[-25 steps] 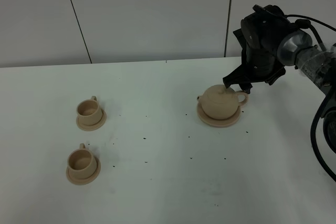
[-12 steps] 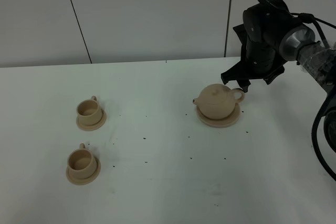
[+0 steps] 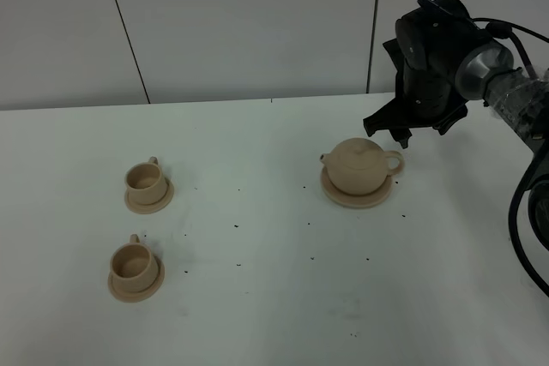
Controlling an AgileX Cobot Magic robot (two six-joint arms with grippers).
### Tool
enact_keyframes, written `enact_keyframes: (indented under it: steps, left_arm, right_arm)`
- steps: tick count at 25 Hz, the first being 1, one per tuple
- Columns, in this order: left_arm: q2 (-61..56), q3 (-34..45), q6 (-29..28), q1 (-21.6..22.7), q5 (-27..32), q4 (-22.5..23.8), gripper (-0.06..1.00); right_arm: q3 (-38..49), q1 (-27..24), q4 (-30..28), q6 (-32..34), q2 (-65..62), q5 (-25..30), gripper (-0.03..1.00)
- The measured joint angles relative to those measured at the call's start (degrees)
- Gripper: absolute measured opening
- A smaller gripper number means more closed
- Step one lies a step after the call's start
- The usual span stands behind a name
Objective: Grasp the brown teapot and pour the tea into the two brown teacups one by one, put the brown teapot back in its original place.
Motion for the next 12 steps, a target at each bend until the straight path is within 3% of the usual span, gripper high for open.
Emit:
enact_keyframes:
  steps: [12]
  left_arm:
    - [0.0,0.0,0.0,0.0,0.0,0.0,0.39]
  right_arm:
    - [0.0,0.0,2.93,-0.55,0.18,-0.03,0.52]
